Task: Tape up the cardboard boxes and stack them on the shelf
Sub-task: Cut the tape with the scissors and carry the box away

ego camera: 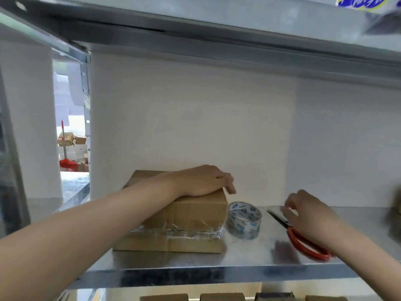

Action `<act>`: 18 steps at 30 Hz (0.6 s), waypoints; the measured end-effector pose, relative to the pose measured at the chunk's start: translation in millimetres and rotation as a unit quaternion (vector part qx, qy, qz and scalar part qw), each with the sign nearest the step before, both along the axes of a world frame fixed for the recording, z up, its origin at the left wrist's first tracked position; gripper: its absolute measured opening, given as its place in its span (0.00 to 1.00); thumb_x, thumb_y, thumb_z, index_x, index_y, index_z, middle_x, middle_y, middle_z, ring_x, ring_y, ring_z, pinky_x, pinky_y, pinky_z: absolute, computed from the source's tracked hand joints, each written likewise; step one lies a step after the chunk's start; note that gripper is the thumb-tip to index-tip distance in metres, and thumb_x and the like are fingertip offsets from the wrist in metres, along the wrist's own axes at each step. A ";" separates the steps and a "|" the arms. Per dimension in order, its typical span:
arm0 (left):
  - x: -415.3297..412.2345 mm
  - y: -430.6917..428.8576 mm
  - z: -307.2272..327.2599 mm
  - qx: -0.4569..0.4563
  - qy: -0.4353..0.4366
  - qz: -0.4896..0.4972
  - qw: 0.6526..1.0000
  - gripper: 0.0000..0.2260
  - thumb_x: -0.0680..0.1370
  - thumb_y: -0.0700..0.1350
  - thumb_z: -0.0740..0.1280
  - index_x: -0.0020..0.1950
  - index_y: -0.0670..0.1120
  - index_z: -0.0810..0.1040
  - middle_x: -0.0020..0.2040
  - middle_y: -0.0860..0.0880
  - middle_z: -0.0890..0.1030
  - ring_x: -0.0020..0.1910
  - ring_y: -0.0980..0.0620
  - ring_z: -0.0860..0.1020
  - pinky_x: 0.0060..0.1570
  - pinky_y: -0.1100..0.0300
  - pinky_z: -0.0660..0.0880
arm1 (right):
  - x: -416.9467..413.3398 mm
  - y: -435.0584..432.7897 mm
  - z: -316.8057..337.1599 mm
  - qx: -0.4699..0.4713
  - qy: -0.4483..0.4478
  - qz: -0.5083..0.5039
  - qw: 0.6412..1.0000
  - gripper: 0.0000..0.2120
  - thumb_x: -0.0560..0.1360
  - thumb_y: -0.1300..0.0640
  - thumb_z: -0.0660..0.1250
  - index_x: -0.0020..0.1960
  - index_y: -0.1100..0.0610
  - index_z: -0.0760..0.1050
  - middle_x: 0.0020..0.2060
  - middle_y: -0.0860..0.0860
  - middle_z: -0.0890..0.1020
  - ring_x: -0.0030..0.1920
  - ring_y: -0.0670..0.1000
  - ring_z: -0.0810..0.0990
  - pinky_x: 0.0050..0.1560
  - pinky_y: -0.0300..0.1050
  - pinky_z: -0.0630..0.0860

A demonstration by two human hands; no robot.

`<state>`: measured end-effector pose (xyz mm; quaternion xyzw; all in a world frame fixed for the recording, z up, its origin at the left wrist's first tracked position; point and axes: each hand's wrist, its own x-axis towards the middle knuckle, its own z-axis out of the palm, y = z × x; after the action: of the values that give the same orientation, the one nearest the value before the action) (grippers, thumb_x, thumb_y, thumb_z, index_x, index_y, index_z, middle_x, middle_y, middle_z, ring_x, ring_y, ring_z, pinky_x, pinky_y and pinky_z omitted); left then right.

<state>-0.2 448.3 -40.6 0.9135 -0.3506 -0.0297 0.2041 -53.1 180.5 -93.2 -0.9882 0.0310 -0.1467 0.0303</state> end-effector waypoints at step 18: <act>-71.1 120.8 -43.3 -0.364 -0.067 0.308 0.877 0.16 0.84 0.43 0.59 0.67 0.56 0.78 0.69 0.64 0.72 0.73 0.61 0.66 0.71 0.65 0.58 | 12.9 152.8 3.6 0.685 0.120 0.201 0.689 0.27 0.82 0.51 0.62 0.79 0.41 0.59 0.74 0.42 0.67 0.68 0.50 0.73 0.65 0.49 0.74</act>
<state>-71.3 569.2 -83.9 0.8366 -0.0507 0.2256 0.4967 -40.2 333.3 -89.6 -0.6843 -0.0734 0.0447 0.7241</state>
